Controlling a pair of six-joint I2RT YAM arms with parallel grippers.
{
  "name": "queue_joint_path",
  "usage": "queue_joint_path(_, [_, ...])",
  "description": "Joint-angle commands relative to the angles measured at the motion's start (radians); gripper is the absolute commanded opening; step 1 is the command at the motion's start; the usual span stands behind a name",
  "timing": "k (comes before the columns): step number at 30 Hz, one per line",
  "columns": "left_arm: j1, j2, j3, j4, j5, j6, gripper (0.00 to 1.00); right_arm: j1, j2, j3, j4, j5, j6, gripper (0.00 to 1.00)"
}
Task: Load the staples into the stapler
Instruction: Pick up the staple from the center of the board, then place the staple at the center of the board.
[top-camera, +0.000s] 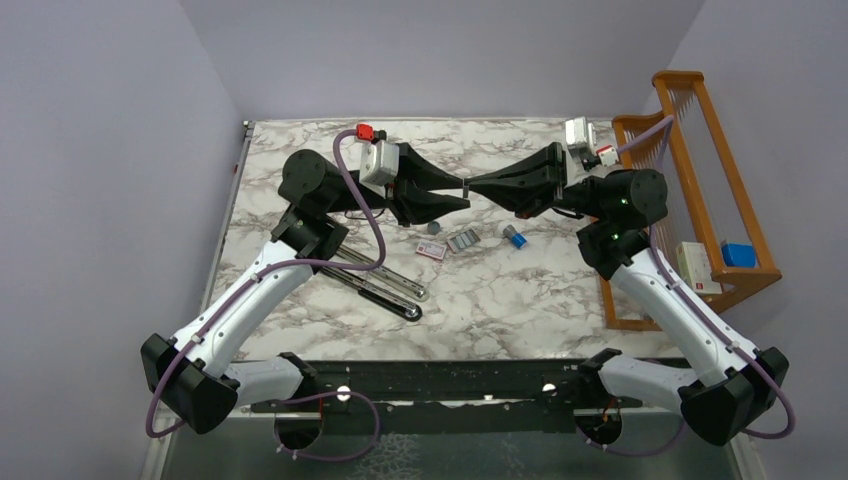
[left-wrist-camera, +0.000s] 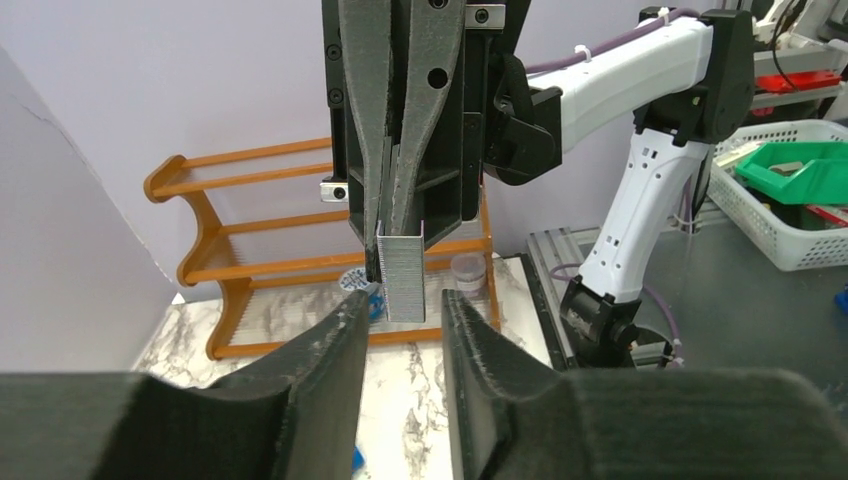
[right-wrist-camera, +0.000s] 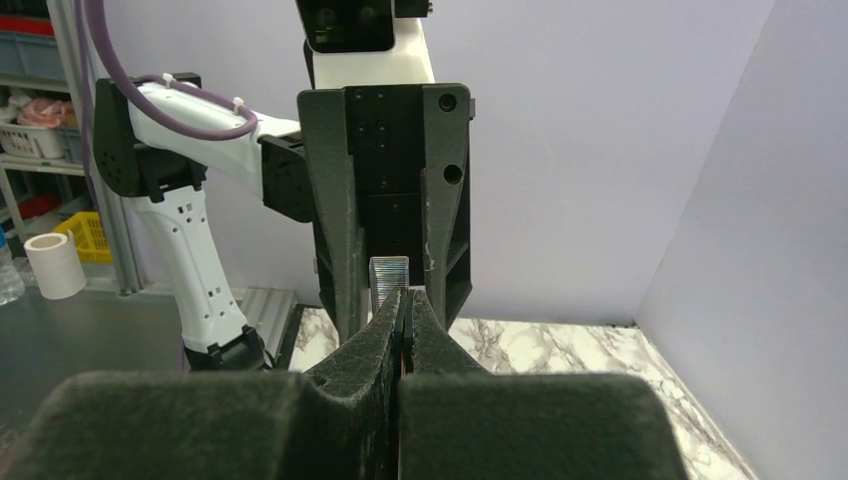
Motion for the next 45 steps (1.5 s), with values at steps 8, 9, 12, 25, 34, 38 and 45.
queue_joint_path(8, [-0.005,-0.008,0.027,0.032,0.019,-0.012,0.26,-0.004,-0.020,-0.013,0.010,-0.007,-0.022,0.01])
queue_joint_path(9, [-0.005,-0.008,0.027,0.032,0.018,-0.011,0.26,-0.004,-0.021,-0.012,0.010,-0.007,-0.022,0.01])
queue_joint_path(12, [-0.005,-0.007,0.029,0.034,0.018,-0.012,0.24,-0.004,-0.022,-0.013,0.003,-0.009,-0.027,0.01])
queue_joint_path(25, [-0.006,-0.010,0.026,0.035,0.019,-0.008,0.09,-0.004,-0.032,-0.020,0.000,0.002,-0.034,0.06])
queue_joint_path(34, [-0.006,-0.017,0.020,0.036,0.014,-0.008,0.09,-0.005,-0.084,-0.017,-0.032,0.047,-0.050,0.23])
queue_joint_path(38, [-0.005,-0.024,0.013,0.036,0.013,0.000,0.09,-0.004,-0.158,-0.032,-0.136,0.184,-0.131,0.24])
queue_joint_path(45, [-0.005,-0.044,-0.032,-0.065,-0.058,0.088,0.09,-0.004,-0.284,-0.050,-0.291,0.830,-0.221,0.29])
